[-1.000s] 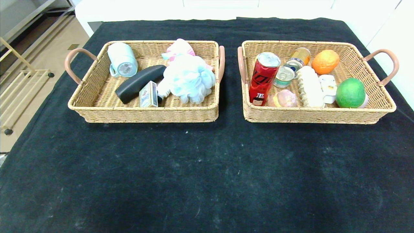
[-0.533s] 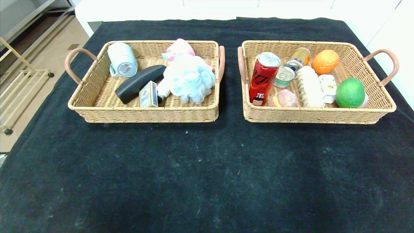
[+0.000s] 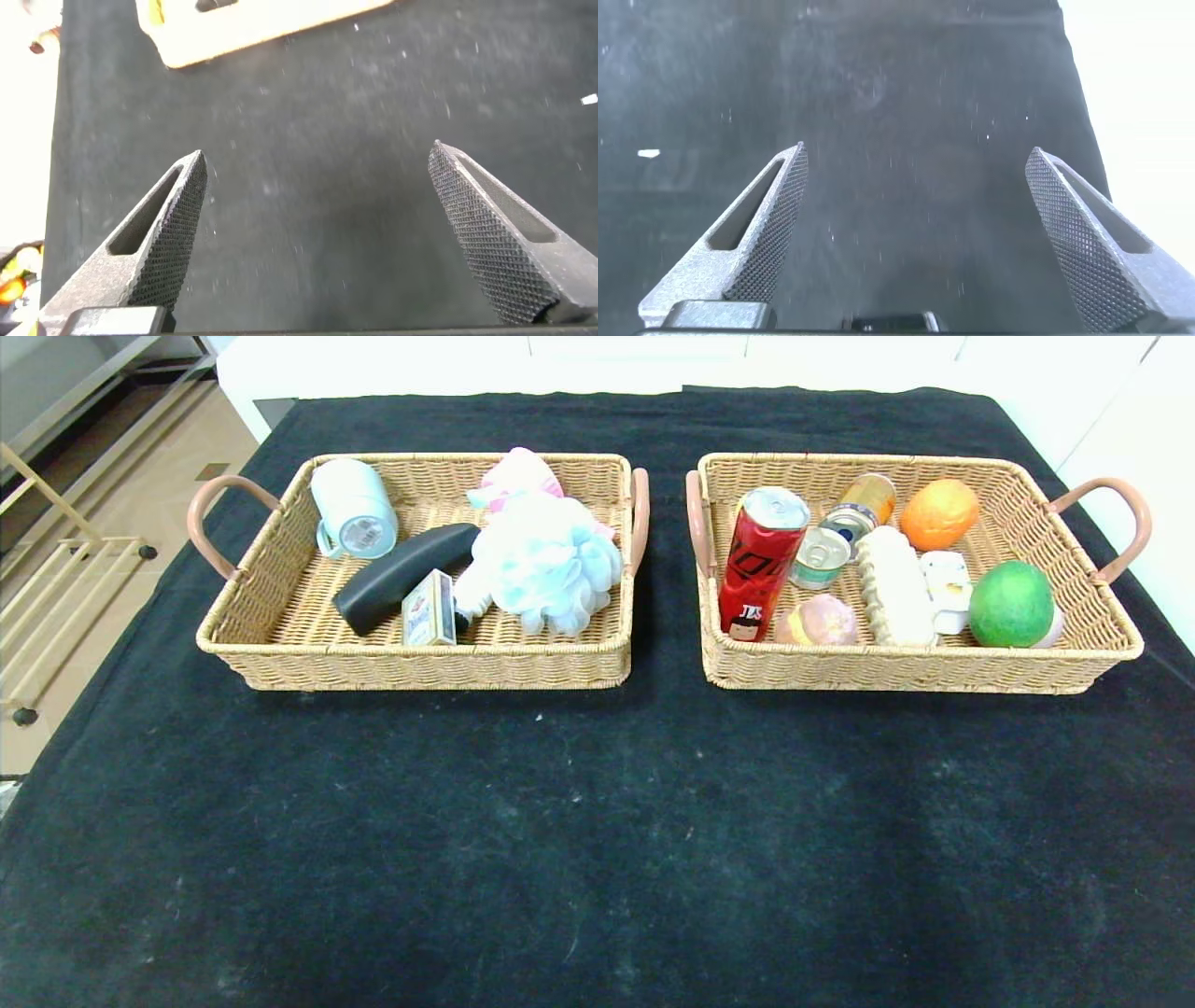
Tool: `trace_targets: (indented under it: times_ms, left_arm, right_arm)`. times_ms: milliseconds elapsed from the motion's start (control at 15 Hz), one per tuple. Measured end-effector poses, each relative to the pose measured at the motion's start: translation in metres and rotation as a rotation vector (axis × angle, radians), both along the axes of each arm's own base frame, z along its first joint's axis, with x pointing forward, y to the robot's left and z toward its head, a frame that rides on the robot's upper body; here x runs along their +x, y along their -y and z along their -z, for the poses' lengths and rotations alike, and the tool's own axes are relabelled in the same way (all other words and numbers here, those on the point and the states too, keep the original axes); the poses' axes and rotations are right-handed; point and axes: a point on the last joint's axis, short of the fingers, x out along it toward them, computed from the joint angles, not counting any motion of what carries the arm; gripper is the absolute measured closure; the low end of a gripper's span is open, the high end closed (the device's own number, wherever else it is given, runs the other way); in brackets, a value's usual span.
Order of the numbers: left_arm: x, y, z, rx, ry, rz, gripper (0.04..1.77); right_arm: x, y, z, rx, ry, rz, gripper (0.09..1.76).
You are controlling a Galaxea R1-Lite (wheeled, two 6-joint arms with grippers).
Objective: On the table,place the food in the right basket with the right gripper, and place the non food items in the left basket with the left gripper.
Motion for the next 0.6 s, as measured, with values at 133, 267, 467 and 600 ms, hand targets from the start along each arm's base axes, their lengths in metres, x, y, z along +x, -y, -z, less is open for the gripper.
trace_targets:
  times_ms: [133, 267, 467, 600]
  left_arm:
    - [0.006, 0.000, 0.004, -0.008, 0.027, -0.012, 0.09]
    - [0.018, -0.001, 0.010, -0.011, 0.063, -0.034, 0.09]
    - [0.041, -0.002, 0.026, -0.018, 0.119, -0.084, 0.09]
    - [0.057, -0.002, 0.046, -0.032, 0.093, -0.108, 0.09]
  right_arm:
    - [0.004, 0.000, 0.000, 0.004, 0.054, 0.001, 0.15]
    - [0.016, 0.000, -0.003, 0.015, 0.172, -0.001, 0.15]
    - [0.043, 0.000, 0.011, 0.012, 0.304, -0.007, 0.14]
    - [0.059, 0.000, 0.028, -0.018, 0.339, -0.014, 0.14]
